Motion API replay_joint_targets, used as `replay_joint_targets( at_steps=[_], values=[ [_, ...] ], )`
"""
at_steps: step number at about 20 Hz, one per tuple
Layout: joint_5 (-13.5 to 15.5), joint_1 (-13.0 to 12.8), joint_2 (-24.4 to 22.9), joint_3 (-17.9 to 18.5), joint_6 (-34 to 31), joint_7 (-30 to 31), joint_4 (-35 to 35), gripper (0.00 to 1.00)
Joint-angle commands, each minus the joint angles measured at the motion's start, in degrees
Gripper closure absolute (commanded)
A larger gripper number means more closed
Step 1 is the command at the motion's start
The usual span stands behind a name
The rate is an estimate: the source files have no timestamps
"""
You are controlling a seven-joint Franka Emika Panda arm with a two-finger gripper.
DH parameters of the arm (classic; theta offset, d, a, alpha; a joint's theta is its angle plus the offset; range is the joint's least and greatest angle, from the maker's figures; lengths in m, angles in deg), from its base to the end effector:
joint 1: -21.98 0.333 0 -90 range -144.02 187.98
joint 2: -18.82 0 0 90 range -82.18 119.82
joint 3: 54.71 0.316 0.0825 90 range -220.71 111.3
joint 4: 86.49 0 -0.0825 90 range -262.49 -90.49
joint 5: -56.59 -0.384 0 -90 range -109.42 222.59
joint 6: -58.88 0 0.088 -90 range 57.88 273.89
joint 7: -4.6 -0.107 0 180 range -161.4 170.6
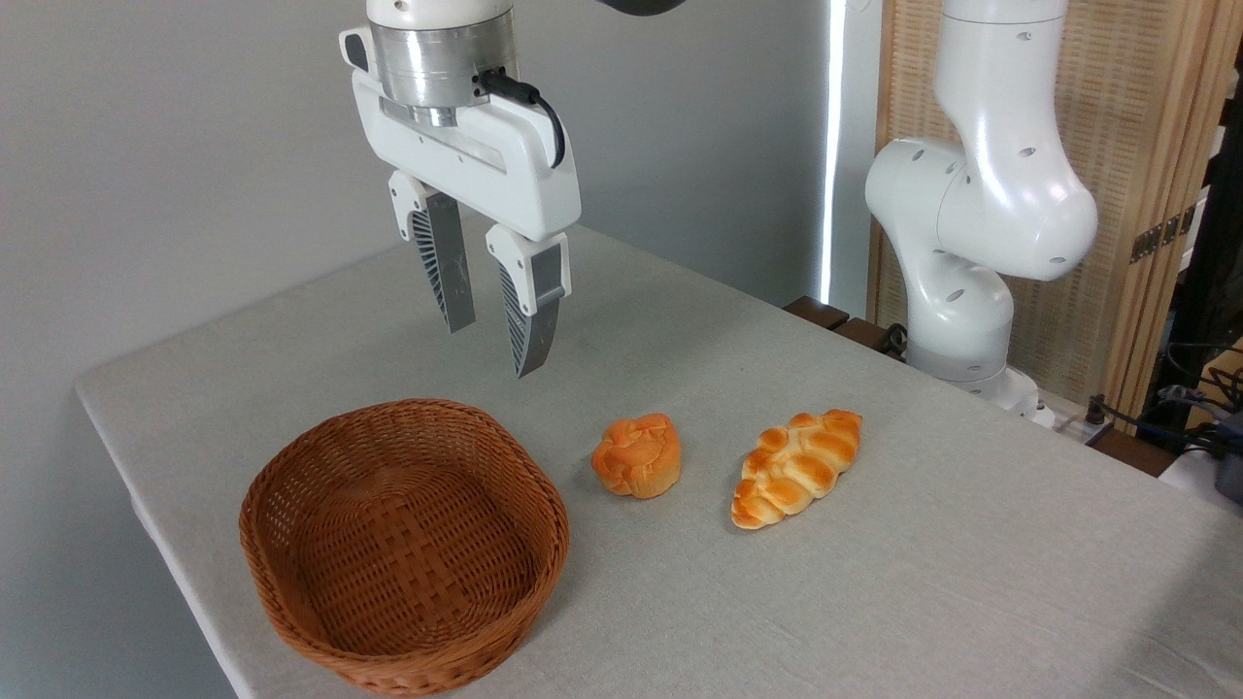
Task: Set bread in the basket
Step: 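Lower the open gripper toward the round golden bun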
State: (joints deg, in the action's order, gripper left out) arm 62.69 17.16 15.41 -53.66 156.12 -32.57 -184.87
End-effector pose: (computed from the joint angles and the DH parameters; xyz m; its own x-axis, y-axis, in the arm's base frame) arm 0.5437 -0.0457 0.5994 0.7612 -0.6414 0.0956 -0.6477 -0.7594 0.0617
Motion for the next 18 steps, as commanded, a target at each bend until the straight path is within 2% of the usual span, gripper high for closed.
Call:
replay_joint_targets(
  at_steps=[1, 8, 12, 14, 18],
  values=[
    [0.9, -0.2, -0.8, 1.3, -2.7, -0.3, 1.2, 0.00],
    [0.8, -0.5, -0.5, 0.8, -2.6, -0.7, 1.0, 0.00],
    [0.2, -0.8, -1.0, -1.0, -2.3, -0.9, -1.5, 0.00],
    [0.2, -1.4, -4.0, -1.0, 0.1, -2.2, -5.9, 0.00],
    [0.8, -1.8, -8.9, -1.6, 3.1, -10.3, -13.2, 0.00]
  ],
)
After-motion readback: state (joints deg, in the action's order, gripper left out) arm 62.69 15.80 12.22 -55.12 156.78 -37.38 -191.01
